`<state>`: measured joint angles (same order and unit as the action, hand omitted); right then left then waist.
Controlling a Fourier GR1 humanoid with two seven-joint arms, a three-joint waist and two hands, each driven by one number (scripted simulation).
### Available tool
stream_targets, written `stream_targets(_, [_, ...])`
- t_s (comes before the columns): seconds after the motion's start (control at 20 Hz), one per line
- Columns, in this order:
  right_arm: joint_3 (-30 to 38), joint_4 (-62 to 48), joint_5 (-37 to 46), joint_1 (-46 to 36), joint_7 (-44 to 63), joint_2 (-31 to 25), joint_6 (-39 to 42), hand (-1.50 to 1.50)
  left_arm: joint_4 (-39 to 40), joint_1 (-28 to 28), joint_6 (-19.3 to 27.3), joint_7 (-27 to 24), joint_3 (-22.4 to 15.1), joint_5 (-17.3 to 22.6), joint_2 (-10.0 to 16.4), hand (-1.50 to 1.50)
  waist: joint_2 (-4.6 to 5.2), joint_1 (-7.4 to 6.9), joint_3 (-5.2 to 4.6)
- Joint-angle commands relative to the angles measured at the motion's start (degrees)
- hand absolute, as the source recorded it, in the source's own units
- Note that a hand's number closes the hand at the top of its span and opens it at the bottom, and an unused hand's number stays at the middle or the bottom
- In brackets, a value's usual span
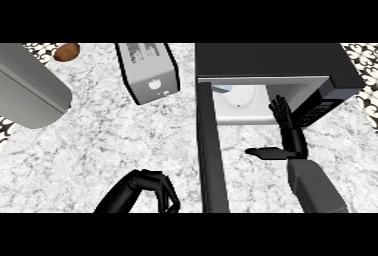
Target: Pick up the milk, place it into the microwave and close the microwave
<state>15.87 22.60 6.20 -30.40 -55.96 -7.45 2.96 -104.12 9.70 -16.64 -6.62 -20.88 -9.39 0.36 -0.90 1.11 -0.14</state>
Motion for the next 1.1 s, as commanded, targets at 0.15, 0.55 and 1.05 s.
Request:
stream_targets(0.15, [-2.23, 12.55, -1.13, 10.55, 3.00, -3.41, 5.26, -1.50, 10.44, -7.72, -0.64, 1.83, -3.19, -4.74, -0.17, 1.50, 0.16, 2.44, -0.09])
stream_targets(0.55, [-4.94, 36.70, -4.26, 28.43, 8.10, -3.45, 8.74, -1.50, 22.55, -10.81, 6.81, -3.15, -15.53, -3.18, -0.35, 1.50, 0.46, 1.68, -0.08])
stream_targets(1.05, [-4.52, 65.28, -11.71, 47.49, 16.94, -4.01, 13.53, -1.50, 30.28, -20.83, 23.36, -0.25, -34.99, 2.96, -0.35, 1.50, 0.68, 2.72, -0.08])
